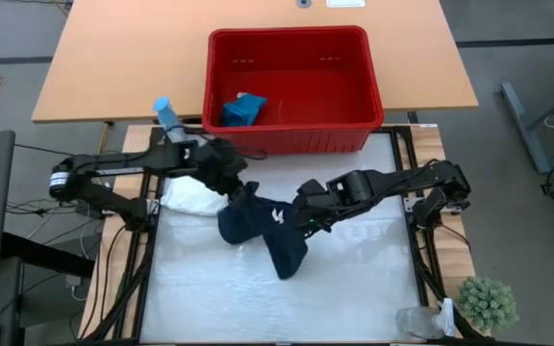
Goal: Fold Laundry from Bin
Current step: Fold the black shorts
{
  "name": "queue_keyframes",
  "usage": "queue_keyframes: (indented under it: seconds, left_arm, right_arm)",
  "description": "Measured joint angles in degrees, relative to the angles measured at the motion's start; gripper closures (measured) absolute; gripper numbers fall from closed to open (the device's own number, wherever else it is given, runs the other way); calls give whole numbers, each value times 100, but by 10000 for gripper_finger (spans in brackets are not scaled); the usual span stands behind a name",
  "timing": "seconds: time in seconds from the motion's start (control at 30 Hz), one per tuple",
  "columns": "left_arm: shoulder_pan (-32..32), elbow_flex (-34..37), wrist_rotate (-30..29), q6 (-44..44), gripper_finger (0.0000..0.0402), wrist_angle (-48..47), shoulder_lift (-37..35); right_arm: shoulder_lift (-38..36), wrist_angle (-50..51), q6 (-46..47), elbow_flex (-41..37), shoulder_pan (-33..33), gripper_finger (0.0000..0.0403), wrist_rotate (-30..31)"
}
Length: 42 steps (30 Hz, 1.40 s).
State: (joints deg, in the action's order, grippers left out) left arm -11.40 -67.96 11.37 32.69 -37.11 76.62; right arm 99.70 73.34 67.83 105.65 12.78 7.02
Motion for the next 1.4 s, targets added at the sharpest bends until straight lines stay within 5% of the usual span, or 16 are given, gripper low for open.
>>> queue_keyframes:
  seconds: [0.43, 0.87, 1.23, 1.4]
  left_arm:
    - [-278, 0, -320, -1235, 397, 1352, 1580]
    - [-502, 2, -1303, -2176, 388, 2814, 2024]
    - [-505, 0, -992, -3327, 280, 2991, 2024]
    - [-522, 0, -1426, -3167, 223, 3159, 2022]
  right_arm:
    - [0, 129, -321, -1528, -605, 376, -94]
    - [0, 139, -338, -2349, -1037, 376, -106]
    - [0, 580, -181, -2352, -1292, 376, -156]
    - [0, 740, -13, -2352, -1497, 376, -155]
